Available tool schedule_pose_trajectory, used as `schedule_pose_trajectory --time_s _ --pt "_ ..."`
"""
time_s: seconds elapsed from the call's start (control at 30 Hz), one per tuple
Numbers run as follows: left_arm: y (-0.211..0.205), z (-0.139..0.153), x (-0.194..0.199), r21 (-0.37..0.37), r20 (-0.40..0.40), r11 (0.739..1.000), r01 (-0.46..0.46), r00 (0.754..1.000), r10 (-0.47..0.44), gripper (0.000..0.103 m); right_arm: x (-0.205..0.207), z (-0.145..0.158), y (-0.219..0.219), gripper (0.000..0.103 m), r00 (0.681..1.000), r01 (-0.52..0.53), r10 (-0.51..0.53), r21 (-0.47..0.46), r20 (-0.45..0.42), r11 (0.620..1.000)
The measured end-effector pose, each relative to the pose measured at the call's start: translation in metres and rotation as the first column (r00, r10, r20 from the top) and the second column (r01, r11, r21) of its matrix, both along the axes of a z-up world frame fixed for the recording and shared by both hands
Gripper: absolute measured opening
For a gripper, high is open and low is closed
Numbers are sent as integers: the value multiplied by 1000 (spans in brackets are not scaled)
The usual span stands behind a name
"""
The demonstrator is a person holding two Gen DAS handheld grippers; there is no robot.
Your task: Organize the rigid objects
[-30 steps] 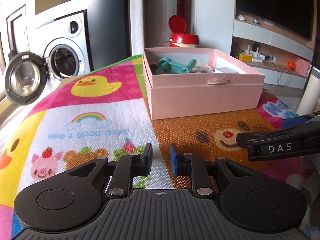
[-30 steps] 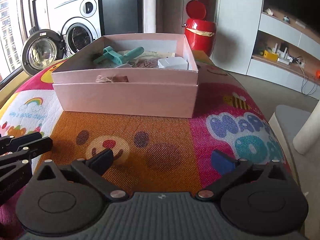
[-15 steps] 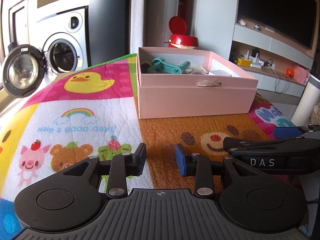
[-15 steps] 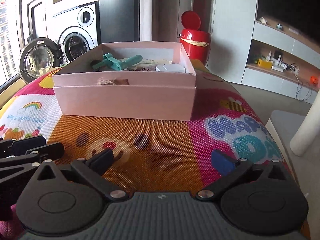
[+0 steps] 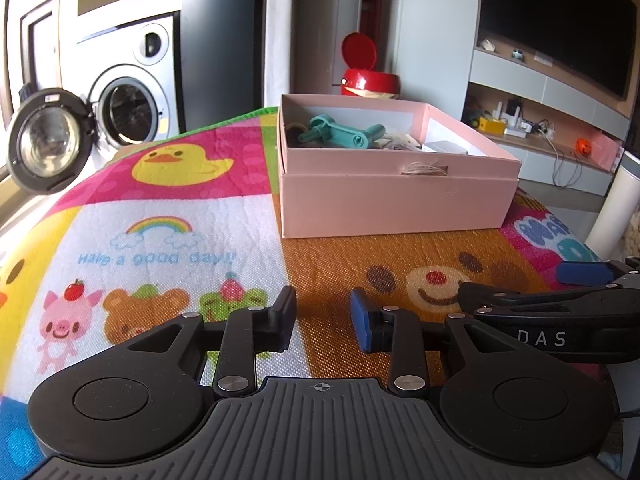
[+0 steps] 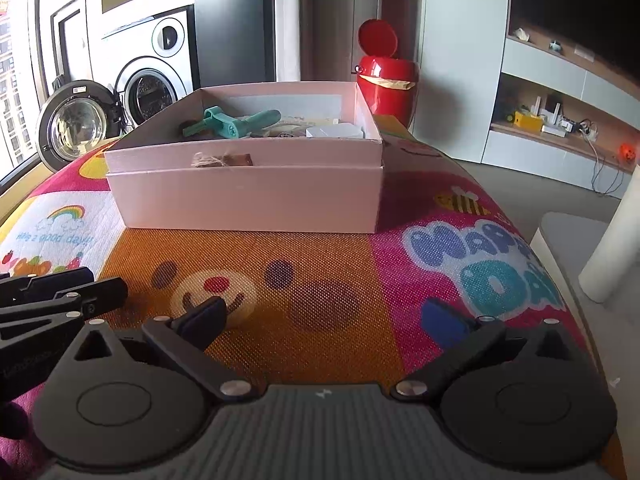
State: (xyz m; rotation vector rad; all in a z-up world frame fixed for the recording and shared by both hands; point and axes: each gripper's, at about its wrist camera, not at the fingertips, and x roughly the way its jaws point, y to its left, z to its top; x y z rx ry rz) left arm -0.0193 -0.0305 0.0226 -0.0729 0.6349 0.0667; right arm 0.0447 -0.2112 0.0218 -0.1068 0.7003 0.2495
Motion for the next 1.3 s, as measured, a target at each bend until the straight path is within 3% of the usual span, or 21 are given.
schedule_pose_trajectory --time_s 1.3 --pt "2 0 -1 -19 2 1000 -1 1000 1 35 -1 -1 -1 103 1000 0 0 -4 2 1000"
